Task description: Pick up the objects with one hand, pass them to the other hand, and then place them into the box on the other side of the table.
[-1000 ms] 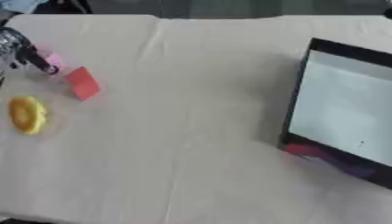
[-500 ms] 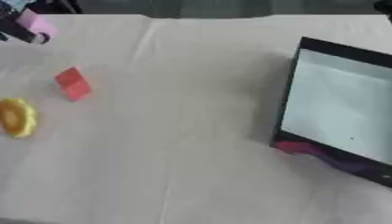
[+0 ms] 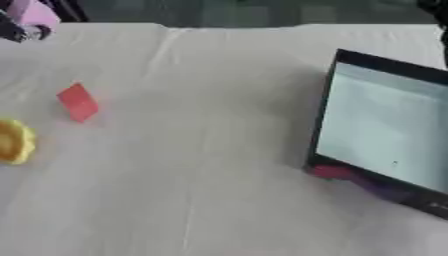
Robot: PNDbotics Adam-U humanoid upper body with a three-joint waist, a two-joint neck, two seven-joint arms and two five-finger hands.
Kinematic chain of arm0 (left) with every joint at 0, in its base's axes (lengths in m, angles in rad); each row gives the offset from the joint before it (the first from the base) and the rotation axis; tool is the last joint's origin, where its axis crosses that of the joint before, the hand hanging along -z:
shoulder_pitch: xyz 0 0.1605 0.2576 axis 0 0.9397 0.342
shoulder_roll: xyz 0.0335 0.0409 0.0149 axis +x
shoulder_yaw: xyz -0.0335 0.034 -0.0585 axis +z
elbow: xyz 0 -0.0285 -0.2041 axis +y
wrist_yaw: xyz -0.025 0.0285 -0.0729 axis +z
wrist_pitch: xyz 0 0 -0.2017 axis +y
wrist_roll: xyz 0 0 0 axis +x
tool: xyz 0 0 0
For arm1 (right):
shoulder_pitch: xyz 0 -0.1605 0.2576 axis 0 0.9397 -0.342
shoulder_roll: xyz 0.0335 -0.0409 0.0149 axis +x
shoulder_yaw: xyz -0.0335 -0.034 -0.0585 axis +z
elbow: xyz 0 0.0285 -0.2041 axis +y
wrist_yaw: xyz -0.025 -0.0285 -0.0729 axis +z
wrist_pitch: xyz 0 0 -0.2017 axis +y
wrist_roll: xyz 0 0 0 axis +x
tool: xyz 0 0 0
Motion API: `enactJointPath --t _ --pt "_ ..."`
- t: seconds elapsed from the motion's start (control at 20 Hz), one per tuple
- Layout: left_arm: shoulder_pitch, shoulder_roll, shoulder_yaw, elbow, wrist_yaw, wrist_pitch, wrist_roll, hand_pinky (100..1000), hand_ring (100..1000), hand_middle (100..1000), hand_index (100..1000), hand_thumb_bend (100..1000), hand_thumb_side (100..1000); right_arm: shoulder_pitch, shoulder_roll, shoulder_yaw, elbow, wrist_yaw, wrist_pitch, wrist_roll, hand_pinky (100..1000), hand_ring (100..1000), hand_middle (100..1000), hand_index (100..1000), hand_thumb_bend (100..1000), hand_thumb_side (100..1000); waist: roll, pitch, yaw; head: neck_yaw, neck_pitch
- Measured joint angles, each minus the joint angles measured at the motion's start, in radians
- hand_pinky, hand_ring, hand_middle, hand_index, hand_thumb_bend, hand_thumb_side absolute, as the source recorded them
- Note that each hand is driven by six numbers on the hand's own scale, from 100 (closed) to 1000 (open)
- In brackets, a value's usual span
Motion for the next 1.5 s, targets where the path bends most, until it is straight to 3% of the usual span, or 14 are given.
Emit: enactJointPath --t 0.3,0.6,0.8,0.85,0.9,1.5 --pt "0.061 -0.003 -0.037 -0.102 0.041 -0.108 0.098 725 698 606 528 100 100 -0.087 -0.007 0.048 -0.103 0.115 0.073 0.182 927 948 892 922 686 410 -0.005 -0.001 0.001 -0.001 0.000" --pt "0.107 -0.061 -0.073 -0.168 -0.037 -0.213 0.145 718 688 600 526 100 100 -0.183 0.007 0.113 -0.189 0.215 0.133 0.359 926 945 890 915 695 371 -0.012 -0.005 0.001 -0.005 0.000" --pt "0.123 -0.114 -0.085 -0.190 -0.062 -0.269 0.183 705 660 581 526 100 100 -0.228 0.041 0.153 -0.210 0.281 0.159 0.432 925 941 893 915 704 376 -0.018 -0.006 -0.001 -0.003 0.000" --pt "0.130 -0.131 -0.088 -0.191 -0.062 -0.282 0.197 704 658 580 526 100 100 -0.240 0.051 0.166 -0.213 0.301 0.164 0.450 926 941 895 916 754 353 -0.021 -0.006 -0.002 -0.001 0.000" --pt "0.137 -0.147 -0.090 -0.191 -0.062 -0.293 0.210 704 658 579 526 100 100 -0.250 0.061 0.180 -0.214 0.324 0.168 0.469 926 941 897 916 707 378 -0.023 -0.007 -0.003 0.000 0.001" --pt "0.190 -0.268 -0.126 -0.177 -0.144 -0.400 0.281 706 652 572 527 100 100 -0.279 0.182 0.297 -0.212 0.546 0.158 0.672 928 949 911 921 729 345 -0.024 -0.011 -0.008 0.004 0.011"
